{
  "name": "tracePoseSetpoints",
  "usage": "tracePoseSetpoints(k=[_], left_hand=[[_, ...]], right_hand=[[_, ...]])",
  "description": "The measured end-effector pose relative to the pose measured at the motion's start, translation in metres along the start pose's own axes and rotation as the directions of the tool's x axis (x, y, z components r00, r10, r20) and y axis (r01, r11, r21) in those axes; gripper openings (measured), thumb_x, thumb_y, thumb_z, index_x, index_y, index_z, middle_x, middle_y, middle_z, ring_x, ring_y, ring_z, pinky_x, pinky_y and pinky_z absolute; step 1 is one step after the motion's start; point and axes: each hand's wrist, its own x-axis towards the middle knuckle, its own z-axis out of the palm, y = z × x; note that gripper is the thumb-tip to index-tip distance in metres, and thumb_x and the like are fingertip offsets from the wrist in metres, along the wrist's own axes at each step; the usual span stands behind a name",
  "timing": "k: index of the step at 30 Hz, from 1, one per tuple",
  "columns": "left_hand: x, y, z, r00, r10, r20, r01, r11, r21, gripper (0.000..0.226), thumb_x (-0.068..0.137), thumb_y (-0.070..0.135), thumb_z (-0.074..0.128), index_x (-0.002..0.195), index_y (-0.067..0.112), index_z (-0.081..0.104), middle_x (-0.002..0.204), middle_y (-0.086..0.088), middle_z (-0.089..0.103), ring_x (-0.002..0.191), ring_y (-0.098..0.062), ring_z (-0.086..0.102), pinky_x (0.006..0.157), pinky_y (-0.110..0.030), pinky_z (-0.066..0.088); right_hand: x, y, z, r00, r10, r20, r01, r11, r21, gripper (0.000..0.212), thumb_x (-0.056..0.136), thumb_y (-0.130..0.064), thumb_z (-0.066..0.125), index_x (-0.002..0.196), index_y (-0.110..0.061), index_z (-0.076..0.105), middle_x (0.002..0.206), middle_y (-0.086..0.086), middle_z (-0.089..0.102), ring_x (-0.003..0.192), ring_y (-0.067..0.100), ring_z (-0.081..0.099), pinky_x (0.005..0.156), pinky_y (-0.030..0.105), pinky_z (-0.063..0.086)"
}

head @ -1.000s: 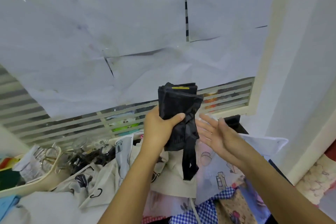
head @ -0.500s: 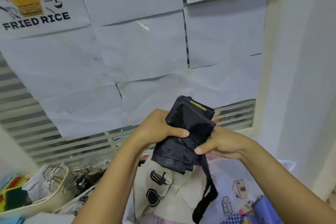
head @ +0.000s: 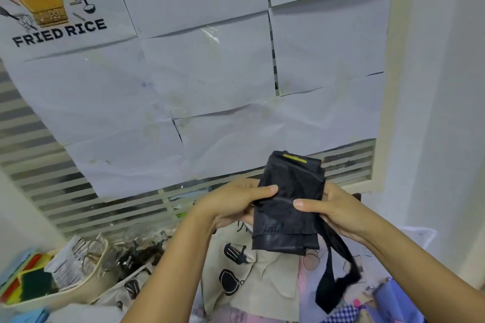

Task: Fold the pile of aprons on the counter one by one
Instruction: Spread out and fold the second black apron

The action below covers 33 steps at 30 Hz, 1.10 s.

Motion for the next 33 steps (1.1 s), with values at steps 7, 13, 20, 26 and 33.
tracePoseSetpoints(k=[7, 13, 20, 26, 33], left_hand=[[0.015, -0.027, 0.018, 0.996, -0.035, 0.079, 0.059, 0.942, -0.331, 0.038, 0.086, 0.012, 0.06, 0.122, -0.001, 0.06, 0.124, -0.022, 0.061, 0.109, -0.032, 0.062, 0.095, -0.042, 0.05], [0.021, -0.023, 0.042, 0.988, 0.023, 0.153, 0.068, 0.824, -0.563, 0.034, 0.085, 0.026, 0.05, 0.076, 0.007, 0.076, 0.083, -0.014, 0.072, 0.073, -0.025, 0.071, 0.065, -0.036, 0.059], [0.024, -0.015, 0.058, 0.98, 0.176, 0.09, -0.015, 0.518, -0.855, 0.075, 0.084, 0.058, 0.05, 0.128, -0.004, 0.057, 0.129, -0.026, 0.057, 0.114, -0.037, 0.06, 0.1, -0.05, 0.043], [0.046, -0.022, 0.1, 0.953, 0.084, -0.29, -0.295, 0.467, -0.834, 0.059, 0.069, 0.047, 0.079, 0.113, 0.01, 0.067, 0.117, -0.011, 0.068, 0.101, -0.02, 0.068, 0.078, -0.031, 0.055], [0.052, -0.023, 0.078, 0.693, 0.107, -0.713, -0.57, 0.687, -0.45, 0.039, 0.085, 0.048, 0.059, 0.105, 0.015, 0.064, 0.099, -0.005, 0.073, 0.091, -0.016, 0.07, 0.085, -0.035, 0.056]], right_hand=[[-0.016, -0.008, -0.008, 0.985, -0.149, 0.085, 0.166, 0.952, -0.256, 0.045, 0.086, 0.01, 0.053, 0.084, -0.027, 0.079, 0.093, -0.011, 0.074, 0.093, 0.003, 0.067, 0.081, 0.013, 0.048], [-0.019, -0.02, -0.018, 0.937, -0.274, 0.215, 0.348, 0.754, -0.557, 0.083, 0.074, 0.037, 0.035, 0.112, -0.029, 0.069, 0.133, -0.018, 0.055, 0.13, 0.003, 0.046, 0.108, 0.016, 0.033], [-0.015, -0.017, -0.02, 0.773, -0.634, -0.027, 0.469, 0.599, -0.649, 0.068, 0.064, 0.027, 0.037, 0.104, -0.015, 0.073, 0.132, -0.01, 0.058, 0.122, 0.008, 0.055, 0.101, 0.018, 0.042], [-0.002, -0.001, -0.014, 0.722, -0.635, 0.276, 0.347, -0.014, -0.938, 0.063, 0.071, -0.002, 0.03, 0.115, -0.022, 0.071, 0.142, -0.001, 0.048, 0.114, 0.015, 0.055, 0.087, 0.02, 0.047], [-0.005, 0.01, -0.007, 0.926, -0.373, -0.057, 0.321, 0.858, -0.4, 0.045, 0.078, -0.013, 0.053, 0.121, -0.022, 0.057, 0.134, -0.018, 0.05, 0.125, 0.005, 0.049, 0.099, 0.02, 0.041]])
